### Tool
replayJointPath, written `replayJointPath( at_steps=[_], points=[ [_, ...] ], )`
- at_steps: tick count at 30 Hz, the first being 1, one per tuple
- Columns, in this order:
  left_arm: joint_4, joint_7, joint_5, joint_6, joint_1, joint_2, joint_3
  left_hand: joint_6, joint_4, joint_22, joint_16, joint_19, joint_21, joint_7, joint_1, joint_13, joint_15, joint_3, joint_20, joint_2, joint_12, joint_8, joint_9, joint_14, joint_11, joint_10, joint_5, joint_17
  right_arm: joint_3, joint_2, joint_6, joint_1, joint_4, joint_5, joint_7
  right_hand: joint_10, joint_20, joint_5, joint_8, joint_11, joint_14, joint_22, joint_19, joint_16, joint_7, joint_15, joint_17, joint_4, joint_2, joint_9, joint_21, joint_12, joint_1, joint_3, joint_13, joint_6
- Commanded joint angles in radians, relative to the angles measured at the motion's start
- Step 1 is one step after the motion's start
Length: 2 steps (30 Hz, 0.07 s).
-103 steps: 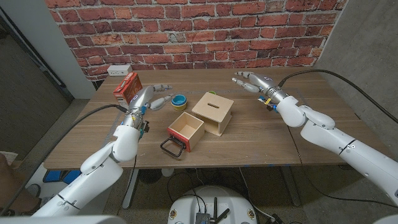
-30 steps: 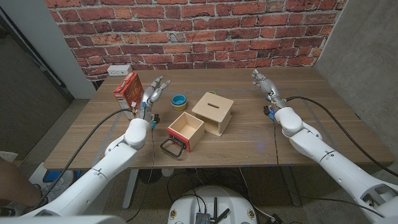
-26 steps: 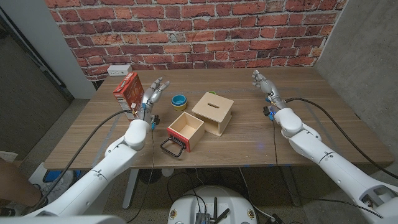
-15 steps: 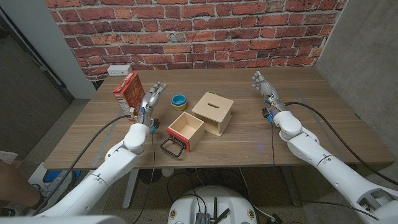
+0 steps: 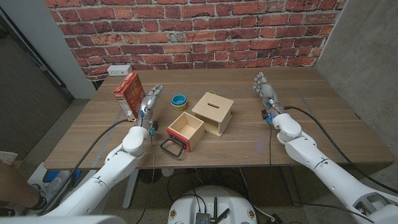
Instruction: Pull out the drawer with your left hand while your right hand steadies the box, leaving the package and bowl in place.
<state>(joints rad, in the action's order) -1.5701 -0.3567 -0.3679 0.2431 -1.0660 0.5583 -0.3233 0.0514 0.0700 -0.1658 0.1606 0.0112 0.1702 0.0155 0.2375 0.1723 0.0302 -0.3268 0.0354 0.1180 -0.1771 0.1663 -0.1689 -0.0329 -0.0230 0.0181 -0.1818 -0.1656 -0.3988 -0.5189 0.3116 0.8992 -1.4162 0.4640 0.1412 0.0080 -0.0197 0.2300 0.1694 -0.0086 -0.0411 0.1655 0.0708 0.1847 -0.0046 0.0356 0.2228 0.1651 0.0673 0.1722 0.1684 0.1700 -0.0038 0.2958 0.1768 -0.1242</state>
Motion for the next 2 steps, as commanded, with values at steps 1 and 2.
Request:
replayJointPath(
  at_steps=[1,2],
  points=[
    [0.05,0.046,-0.051,0.06,0.012,-0.017,-0.002,-0.02,-0.007,-0.001,0.003,0.02,0.002,-0.005,-0.018,0.0,-0.006,-0.002,0.143,0.0,0.006,0.003,-0.002,-0.028,0.005,0.032,-0.008,-0.001,0.017,0.043,0.022,0.002,0.047,0.125,-0.076,-0.018,-0.004,0.009,-0.003,0.002,-0.018,0.002,-0.008,0.001,0.013,0.002,0.0,0.001,0.015,0.0,0.009,-0.001,-0.004,-0.008,-0.001,-0.026],
    [0.05,0.051,-0.057,0.058,0.01,-0.015,-0.002,-0.022,-0.007,-0.001,0.003,0.022,0.002,-0.005,-0.02,0.0,-0.007,-0.002,0.142,0.0,0.005,0.002,-0.002,-0.03,0.007,0.033,-0.008,-0.001,0.018,0.054,0.025,0.001,0.057,0.14,-0.084,-0.018,-0.005,0.009,-0.002,0.003,-0.018,0.002,-0.008,0.002,0.016,0.002,0.0,0.001,0.016,0.0,0.009,0.0,-0.005,-0.008,-0.001,-0.027]
  ],
)
